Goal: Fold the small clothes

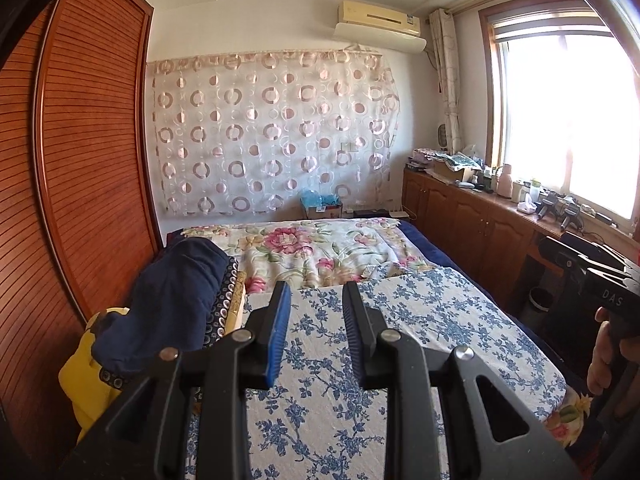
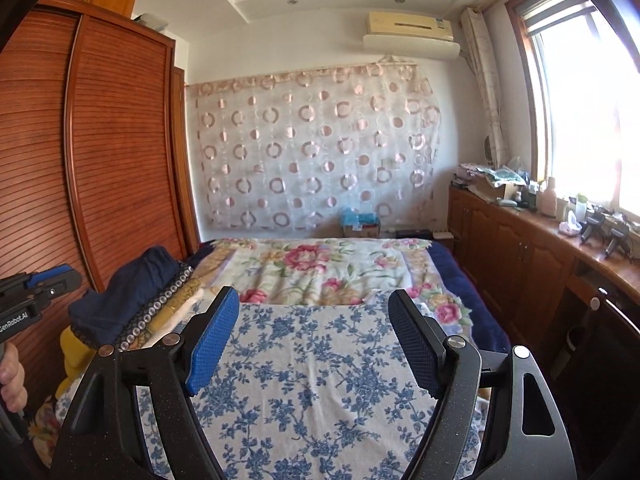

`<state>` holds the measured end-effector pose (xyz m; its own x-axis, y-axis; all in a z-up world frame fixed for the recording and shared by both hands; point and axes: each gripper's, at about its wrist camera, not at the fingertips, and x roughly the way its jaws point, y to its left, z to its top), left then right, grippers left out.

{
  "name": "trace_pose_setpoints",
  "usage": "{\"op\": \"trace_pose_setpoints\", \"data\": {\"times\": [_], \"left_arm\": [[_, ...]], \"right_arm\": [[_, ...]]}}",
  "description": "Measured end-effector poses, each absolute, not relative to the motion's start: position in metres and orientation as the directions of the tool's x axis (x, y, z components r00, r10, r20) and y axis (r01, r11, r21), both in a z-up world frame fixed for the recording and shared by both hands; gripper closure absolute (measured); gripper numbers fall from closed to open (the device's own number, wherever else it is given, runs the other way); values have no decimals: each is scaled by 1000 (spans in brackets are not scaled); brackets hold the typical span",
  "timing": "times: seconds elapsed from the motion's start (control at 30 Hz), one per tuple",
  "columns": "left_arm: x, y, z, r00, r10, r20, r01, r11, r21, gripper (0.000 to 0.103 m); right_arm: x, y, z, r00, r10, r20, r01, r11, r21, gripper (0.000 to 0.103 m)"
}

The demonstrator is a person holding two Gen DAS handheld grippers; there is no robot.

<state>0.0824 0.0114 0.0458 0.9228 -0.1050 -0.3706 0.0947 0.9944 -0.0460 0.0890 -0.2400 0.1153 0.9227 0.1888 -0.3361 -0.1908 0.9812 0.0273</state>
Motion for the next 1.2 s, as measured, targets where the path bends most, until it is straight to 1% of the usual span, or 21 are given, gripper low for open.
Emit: {"op": "trace_pose_setpoints", "data": {"times": [1.2], "left_arm": [[81, 11, 45, 925, -103, -365, 89, 994, -56, 77]], "right_arm": [[87, -237, 116, 922, 191, -336, -195, 981, 23, 24]]}}
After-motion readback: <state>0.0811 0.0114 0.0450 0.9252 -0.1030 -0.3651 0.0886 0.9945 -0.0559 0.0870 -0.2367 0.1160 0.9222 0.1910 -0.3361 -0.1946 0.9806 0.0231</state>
